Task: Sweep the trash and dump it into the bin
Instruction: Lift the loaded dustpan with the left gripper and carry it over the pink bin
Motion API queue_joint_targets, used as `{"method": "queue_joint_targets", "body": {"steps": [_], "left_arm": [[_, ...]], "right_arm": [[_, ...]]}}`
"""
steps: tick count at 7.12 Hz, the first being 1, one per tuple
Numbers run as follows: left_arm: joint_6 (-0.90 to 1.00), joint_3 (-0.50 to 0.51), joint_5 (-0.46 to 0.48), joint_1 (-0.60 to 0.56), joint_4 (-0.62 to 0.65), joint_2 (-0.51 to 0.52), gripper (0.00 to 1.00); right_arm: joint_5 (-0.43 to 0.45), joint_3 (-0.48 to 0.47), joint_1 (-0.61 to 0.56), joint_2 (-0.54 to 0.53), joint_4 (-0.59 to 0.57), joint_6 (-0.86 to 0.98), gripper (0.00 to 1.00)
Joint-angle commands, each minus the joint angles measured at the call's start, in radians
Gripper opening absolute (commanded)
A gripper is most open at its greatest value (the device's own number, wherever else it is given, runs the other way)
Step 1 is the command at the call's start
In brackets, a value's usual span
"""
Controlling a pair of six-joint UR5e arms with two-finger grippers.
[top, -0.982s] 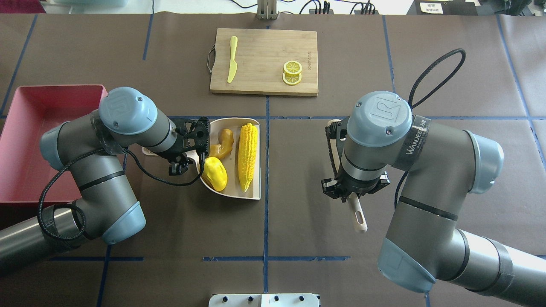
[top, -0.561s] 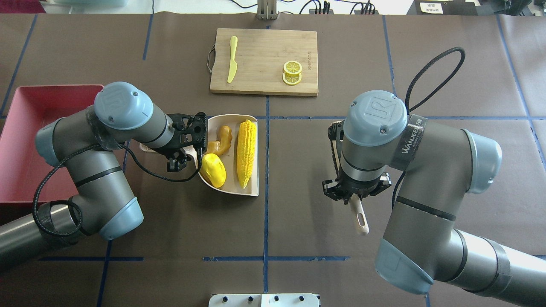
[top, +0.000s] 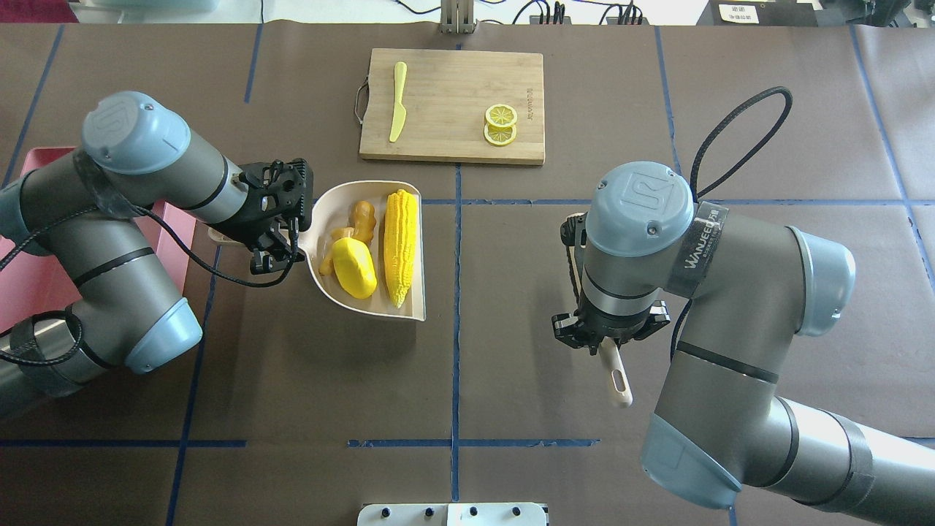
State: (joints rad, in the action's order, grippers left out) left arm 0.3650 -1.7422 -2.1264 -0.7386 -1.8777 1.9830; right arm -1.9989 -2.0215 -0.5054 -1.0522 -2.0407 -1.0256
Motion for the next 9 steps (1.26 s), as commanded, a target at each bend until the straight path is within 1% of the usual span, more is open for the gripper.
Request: {"method": "queue_joint_targets", "body": {"steps": [1,2,3,4,5,6,7,8,9], "left_arm": [[-0.038,-0.028,-0.032,-0.033,-0.011,-0.004,0.00],[-0.049,-0.028,-0.062,-0.056,-0.009,-0.009,0.00],[-0.075,-0.031,-0.128,-0.082,-0.015,-0.024,0.00],[-0.127,-0.030,-0.157,-0.088,-0.062,-0.038,0.00],[-0.173,-0.028,-0.162,-0.090,-0.124,-0.042,0.00],[-0.201,-0.030,-0.164,-0.091,-0.165,-0.042,0.00],[-0.202,-0.030,-0.187,-0.112,-0.199,-0.042,0.00],[-0.201,-0.031,-0.240,-0.151,-0.242,-0.065,0.00],[-0.201,-0.031,-0.288,-0.197,-0.311,-0.110,0.00]], "right_arm": [[0.000,0.007,0.002,-0.006,0.013,0.004,0.00],[0.000,0.010,0.002,-0.006,0.013,0.007,0.00],[-0.001,0.009,0.001,-0.006,0.014,0.013,0.00],[-0.001,0.009,-0.001,-0.005,0.025,0.009,0.00],[0.002,0.009,-0.002,-0.009,0.075,0.002,0.00],[0.003,0.009,-0.007,-0.011,0.085,0.002,0.00],[0.009,0.009,-0.010,-0.011,0.085,0.002,0.00],[0.018,0.007,-0.011,-0.011,0.085,0.001,0.00],[0.028,0.007,-0.013,-0.011,0.085,0.001,0.00]]}}
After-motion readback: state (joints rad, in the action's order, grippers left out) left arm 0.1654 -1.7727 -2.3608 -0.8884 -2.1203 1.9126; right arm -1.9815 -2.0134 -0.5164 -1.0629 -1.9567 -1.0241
